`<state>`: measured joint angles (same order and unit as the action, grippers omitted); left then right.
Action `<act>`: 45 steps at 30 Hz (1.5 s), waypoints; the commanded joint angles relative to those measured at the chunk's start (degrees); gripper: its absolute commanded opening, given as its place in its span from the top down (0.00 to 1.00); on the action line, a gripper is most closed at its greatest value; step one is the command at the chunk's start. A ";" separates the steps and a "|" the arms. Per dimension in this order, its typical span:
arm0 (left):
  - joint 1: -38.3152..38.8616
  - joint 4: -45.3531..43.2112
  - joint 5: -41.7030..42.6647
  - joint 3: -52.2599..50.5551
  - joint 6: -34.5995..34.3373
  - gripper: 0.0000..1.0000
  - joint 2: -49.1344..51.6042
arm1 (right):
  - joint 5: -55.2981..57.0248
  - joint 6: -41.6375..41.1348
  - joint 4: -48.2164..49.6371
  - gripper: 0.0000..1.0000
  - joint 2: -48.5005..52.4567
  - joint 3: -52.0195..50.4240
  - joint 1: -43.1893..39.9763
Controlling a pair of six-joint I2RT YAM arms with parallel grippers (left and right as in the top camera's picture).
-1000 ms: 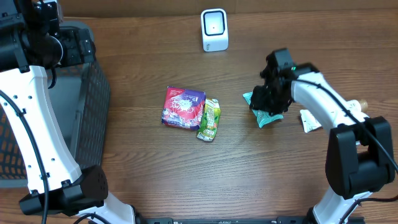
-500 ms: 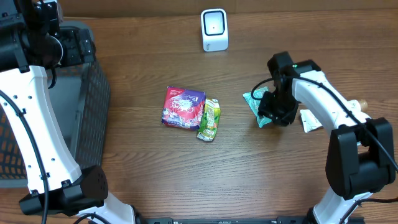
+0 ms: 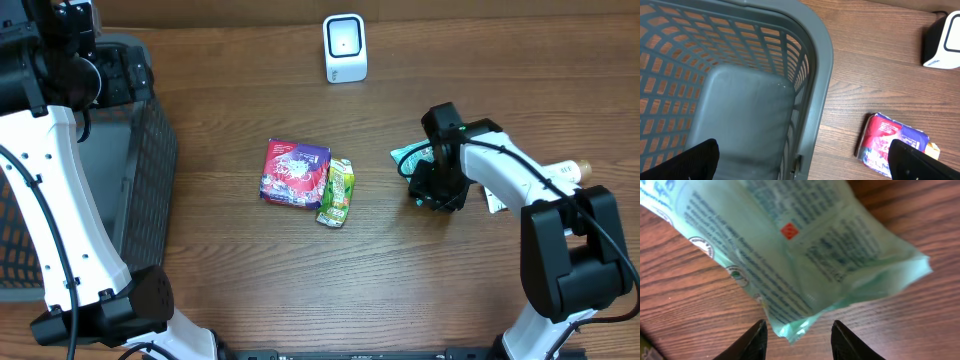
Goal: Scan the item barcode
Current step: 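Lift the wipes pack with the right gripper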
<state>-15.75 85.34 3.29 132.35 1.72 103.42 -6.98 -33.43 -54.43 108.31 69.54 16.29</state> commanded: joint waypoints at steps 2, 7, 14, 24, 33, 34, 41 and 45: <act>0.55 -0.09 0.63 0.13 0.87 0.00 -0.35 | 7.23 0.83 0.39 0.57 -0.94 -1.03 0.48; 0.55 -0.09 0.63 0.13 0.87 0.01 -0.35 | 13.66 0.83 0.42 0.56 -0.94 -1.03 -0.24; 0.55 -0.09 0.63 0.13 0.87 0.00 -0.35 | 14.25 1.07 1.31 0.57 -0.94 -0.63 -2.95; 0.55 -0.09 0.63 0.13 0.87 0.00 -0.35 | -6.19 12.92 -2.12 0.52 -3.21 6.97 -7.82; 0.57 -0.09 0.63 0.13 0.87 0.00 -0.35 | -10.51 20.81 -0.09 0.35 -3.96 6.56 -15.34; 0.55 -0.09 0.63 0.13 0.87 0.00 -0.35 | -12.39 21.88 0.72 0.35 -3.50 6.01 -15.87; 0.55 -0.09 0.63 0.13 0.87 0.00 -0.35 | -16.85 23.98 6.97 0.34 -0.24 1.68 -16.85; 0.57 -0.09 0.63 0.13 0.87 0.01 -0.33 | -17.31 24.79 8.98 0.34 1.38 1.01 -16.85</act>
<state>-15.75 85.36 3.29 132.38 1.72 103.42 -22.57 -10.37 -46.39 108.60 71.07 -0.60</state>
